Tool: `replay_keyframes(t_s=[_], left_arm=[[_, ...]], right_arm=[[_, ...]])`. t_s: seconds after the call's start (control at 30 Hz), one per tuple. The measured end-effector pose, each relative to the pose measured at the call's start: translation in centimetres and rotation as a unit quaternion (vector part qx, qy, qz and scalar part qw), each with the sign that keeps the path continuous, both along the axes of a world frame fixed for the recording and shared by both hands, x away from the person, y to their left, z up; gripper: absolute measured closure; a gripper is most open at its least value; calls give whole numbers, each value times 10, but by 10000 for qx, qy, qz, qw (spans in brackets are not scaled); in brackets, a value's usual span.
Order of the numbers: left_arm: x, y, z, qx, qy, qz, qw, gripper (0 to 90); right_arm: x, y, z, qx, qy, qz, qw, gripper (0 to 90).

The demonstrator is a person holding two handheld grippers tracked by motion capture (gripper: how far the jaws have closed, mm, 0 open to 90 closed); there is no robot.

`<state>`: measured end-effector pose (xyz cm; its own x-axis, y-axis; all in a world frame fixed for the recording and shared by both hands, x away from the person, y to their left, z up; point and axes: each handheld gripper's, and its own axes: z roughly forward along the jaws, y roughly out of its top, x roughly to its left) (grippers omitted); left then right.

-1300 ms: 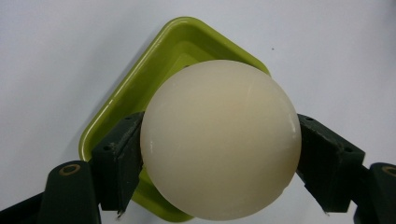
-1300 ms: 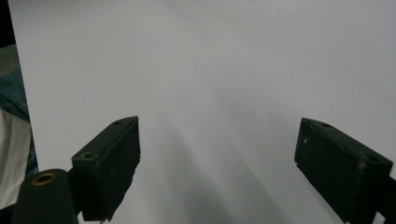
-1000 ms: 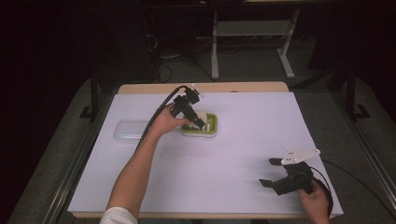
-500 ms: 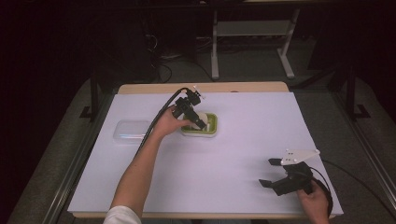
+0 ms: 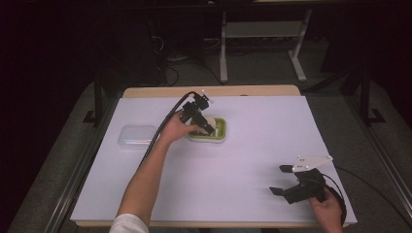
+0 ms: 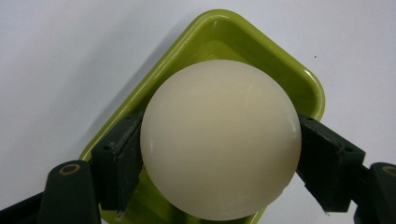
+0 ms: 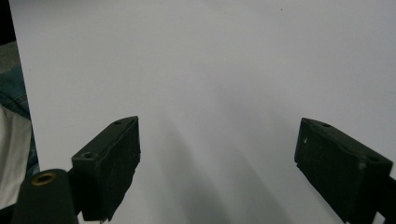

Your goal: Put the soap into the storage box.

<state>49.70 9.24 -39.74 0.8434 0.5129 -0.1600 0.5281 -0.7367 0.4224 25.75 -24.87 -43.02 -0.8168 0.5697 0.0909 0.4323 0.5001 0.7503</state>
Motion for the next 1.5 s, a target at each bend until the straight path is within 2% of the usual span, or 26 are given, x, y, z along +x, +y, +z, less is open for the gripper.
replay_keyframes(t_s=[0.1,0.6,0.87,1.5], left_arm=[[0,-1,-1,75,-18,-27,10000,232],[0,-3,-4,142,-23,-17,9999,232],[1,-3,-6,265,-3,-80,9996,232],[1,-4,-8,263,-2,-44,9996,231]], right_arm=[[0,0,0,5,-8,-5,10000,136],[0,0,0,12,-1,-8,10000,136],[-1,0,0,15,10,-10,10000,136],[0,0,0,19,0,4,10000,136]])
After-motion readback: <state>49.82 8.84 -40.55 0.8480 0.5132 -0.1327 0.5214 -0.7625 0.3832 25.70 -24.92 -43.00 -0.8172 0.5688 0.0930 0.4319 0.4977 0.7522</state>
